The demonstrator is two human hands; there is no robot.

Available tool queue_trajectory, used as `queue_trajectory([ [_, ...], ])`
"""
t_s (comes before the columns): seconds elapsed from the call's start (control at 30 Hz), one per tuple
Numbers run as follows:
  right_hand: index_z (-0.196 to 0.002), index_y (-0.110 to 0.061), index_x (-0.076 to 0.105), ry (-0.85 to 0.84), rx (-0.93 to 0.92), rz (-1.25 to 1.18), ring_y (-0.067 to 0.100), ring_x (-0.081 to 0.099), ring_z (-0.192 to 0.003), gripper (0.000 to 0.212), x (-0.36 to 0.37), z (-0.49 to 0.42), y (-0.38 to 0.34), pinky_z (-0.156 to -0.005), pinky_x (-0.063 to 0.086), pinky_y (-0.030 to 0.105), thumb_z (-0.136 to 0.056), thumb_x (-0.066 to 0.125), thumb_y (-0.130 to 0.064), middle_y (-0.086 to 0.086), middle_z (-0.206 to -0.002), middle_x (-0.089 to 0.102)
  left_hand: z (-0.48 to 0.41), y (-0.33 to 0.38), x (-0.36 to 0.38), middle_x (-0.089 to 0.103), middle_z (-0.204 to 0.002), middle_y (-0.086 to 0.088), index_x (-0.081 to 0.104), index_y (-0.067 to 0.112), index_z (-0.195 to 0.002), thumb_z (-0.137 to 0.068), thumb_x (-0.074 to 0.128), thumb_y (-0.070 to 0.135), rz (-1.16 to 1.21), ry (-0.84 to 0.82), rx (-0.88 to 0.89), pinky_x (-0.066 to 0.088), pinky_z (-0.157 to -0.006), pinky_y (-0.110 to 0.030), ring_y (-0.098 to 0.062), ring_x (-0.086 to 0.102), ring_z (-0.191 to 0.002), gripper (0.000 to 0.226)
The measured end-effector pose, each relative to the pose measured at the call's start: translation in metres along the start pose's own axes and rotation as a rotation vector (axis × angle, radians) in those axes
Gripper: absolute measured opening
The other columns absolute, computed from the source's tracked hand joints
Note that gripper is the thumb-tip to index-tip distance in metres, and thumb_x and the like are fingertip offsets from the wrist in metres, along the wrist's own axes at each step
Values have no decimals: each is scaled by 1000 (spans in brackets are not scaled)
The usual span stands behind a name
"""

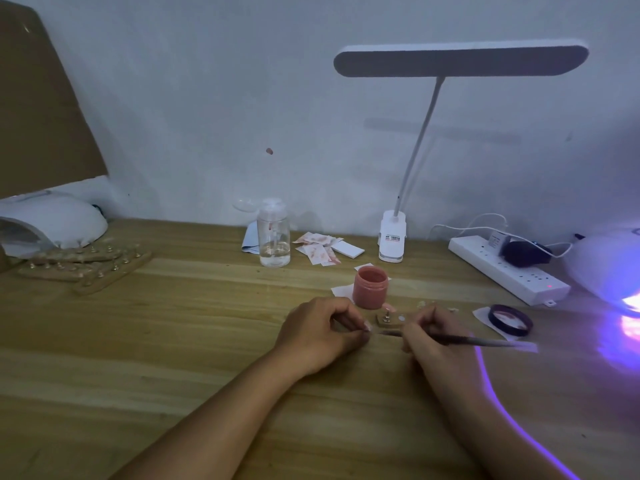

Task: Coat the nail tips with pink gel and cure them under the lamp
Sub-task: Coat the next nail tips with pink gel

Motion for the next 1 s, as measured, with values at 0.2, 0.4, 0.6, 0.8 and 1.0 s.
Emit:
queue_trajectory([
  [0.2, -78, -3, 58, -117, -11, -34, 1, 58, -73, 11, 14, 3, -7, -66, 47, 22, -86, 65, -2, 5, -68, 72, -1, -1, 1, 72, -81, 21, 68, 39, -72, -77, 81, 32, 11, -9, 6, 45, -70, -24, 5, 57, -68, 15],
  [0.4, -67, -13, 55, -27, 36, -84, 10, 53, -51, 21, 3, 3, -4, -52, 46, 26, -85, 65, -9, 9, -61, 67, -1, -3, 2, 72, -81, 22, 72, 36, -77, -76, 80, 33, 25, -10, 5, 47, -71, -26, 2, 58, -70, 9],
  [0.6, -63, -14, 56, -110, -6, 34, 5, 55, -61, 22, 12, 5, -8, -62, 43, 27, -81, 64, -3, 6, -63, 69, -2, -3, 1, 73, -82, 19, 72, 34, -78, -76, 81, 32, 33, -5, 9, 45, -70, -25, 2, 57, -69, 9],
  [0.8, -76, -3, 54, -56, 15, -100, 6, 55, -51, 16, 7, 4, -7, -49, 45, 16, -88, 65, -5, 9, -64, 70, -2, -3, 2, 73, -80, 18, 72, 32, -76, -76, 81, 29, 47, -6, 9, 48, -72, -26, 1, 59, -70, 9],
  [1.0, -68, -6, 53, -73, 22, -28, 9, 53, -52, 18, 7, 4, -6, -56, 44, 26, -83, 64, -5, 10, -60, 68, -2, -1, 2, 73, -80, 20, 69, 39, -71, -76, 81, 29, 45, -13, 17, 40, -67, -23, 7, 54, -63, 17],
])
Point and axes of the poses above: each hand's wrist, its own z-axis away from the middle knuckle, its own x-axis out of the palm, y = z × x, the point moved 9 cm from there along -z, towards the middle knuckle
